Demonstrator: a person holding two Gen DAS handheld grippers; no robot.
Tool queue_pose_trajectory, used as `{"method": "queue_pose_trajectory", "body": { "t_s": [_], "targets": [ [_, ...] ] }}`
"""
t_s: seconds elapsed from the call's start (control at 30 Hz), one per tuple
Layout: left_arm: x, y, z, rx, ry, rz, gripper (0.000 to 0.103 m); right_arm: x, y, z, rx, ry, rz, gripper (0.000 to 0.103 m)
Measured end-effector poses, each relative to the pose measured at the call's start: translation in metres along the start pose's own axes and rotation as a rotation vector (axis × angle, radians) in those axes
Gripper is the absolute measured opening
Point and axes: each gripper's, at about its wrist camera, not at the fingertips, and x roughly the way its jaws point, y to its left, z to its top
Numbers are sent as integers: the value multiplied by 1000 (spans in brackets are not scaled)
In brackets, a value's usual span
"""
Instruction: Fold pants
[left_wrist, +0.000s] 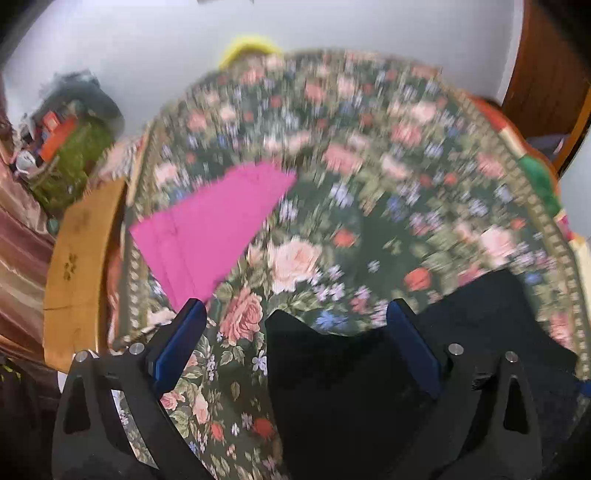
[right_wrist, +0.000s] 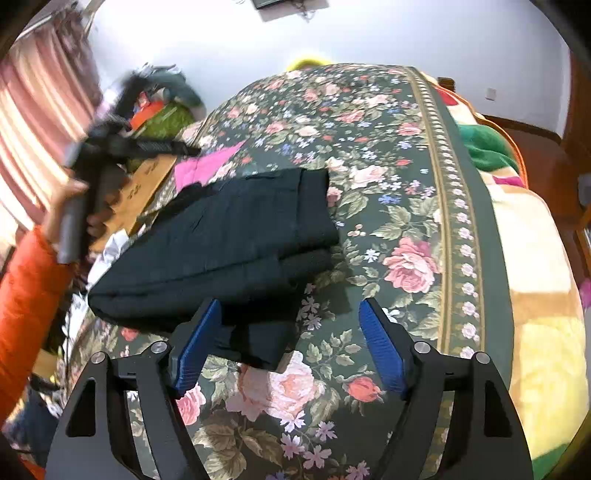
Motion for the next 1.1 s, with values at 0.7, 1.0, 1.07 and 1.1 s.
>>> {"method": "queue_pose_trajectory", "body": {
  "t_s": [0.7, 1.0, 1.07, 1.1],
  "targets": [
    [-3, 52, -132, -117, 149, 6, 102, -17, 20, 0, 3, -63, 32, 74],
    [-62, 40, -189, -179, 98, -63, 101, -11, 43, -10, -100, -46, 42, 75],
    [-79, 39, -190, -181, 52, -43, 101, -6, 44, -11, -120, -43, 40, 74],
    [-87, 39, -189, -181, 29, -47, 101, -4, 44, -11, -122, -41, 35, 74]
  ]
}}
